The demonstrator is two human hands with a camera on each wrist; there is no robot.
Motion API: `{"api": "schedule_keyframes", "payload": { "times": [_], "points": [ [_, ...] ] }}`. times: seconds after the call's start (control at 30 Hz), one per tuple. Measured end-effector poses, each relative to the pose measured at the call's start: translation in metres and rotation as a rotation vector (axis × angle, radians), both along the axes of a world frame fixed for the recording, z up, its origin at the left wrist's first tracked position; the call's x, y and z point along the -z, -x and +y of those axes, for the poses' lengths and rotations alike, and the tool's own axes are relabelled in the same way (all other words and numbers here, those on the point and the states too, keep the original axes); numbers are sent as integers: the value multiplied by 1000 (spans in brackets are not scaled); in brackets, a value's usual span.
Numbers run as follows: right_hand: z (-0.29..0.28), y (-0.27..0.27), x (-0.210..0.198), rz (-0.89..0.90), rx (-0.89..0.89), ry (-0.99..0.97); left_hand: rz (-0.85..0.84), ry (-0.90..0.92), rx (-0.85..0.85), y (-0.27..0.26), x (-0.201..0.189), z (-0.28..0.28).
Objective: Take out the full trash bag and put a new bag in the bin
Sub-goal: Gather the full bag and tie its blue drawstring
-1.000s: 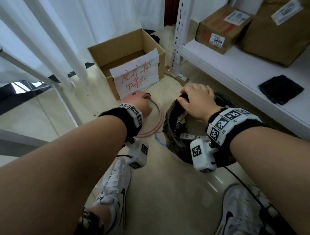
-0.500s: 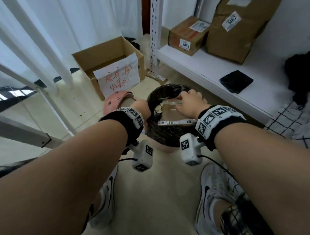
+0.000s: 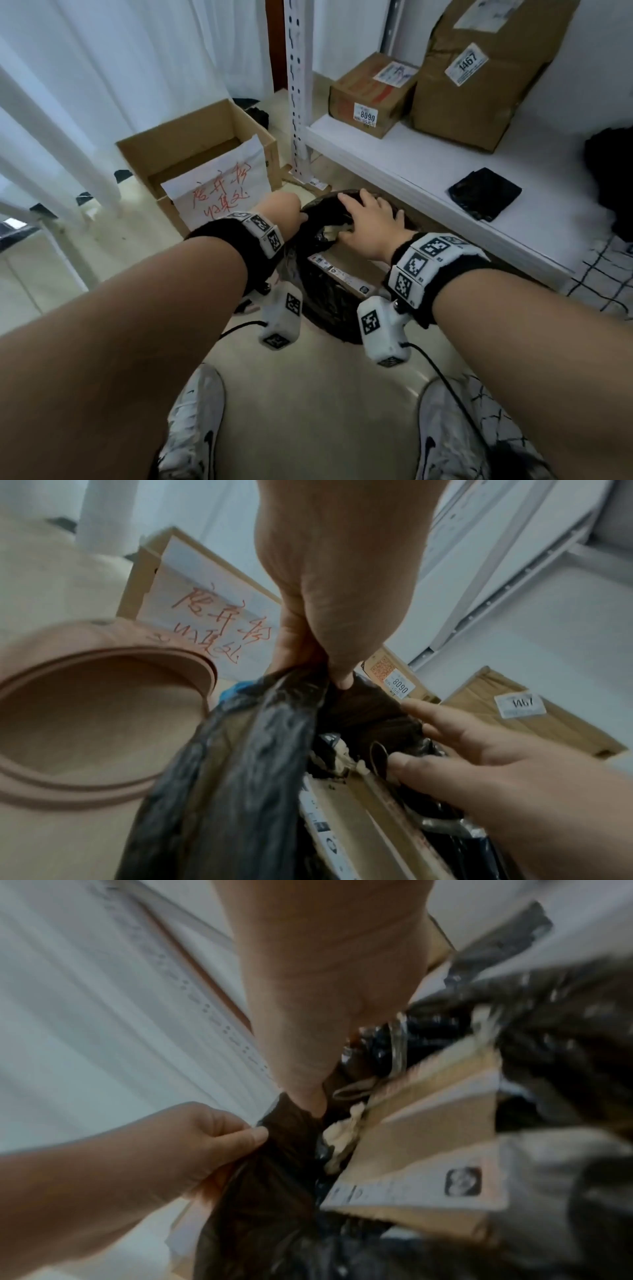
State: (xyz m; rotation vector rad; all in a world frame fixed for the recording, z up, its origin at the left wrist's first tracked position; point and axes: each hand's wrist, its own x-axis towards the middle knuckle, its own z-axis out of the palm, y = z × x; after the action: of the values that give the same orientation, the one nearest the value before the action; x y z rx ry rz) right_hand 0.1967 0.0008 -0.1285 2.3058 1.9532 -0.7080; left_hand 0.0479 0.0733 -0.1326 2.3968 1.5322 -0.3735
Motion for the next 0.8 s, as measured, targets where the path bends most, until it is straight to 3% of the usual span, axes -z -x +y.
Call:
{"api": "schedule_keyframes", "payload": {
  "times": [0.23, 0.4, 0.57, 0.67, 0.8],
  "points": [
    [-5, -8, 12, -214, 42, -180, -94, -82, 8, 26, 15, -1],
    [-15, -14, 20, -68, 94, -9, -383, -120, -110, 46, 8, 4],
    [-6, -3, 17, -73, 73, -66, -438, 249, -387, 48, 24, -13],
    [1, 8, 19, -45, -38, -90, -605, 583, -621, 52, 33, -20],
    [4, 7, 21, -67, -41, -55, -587, 695, -711, 59, 46, -27]
  ]
}}
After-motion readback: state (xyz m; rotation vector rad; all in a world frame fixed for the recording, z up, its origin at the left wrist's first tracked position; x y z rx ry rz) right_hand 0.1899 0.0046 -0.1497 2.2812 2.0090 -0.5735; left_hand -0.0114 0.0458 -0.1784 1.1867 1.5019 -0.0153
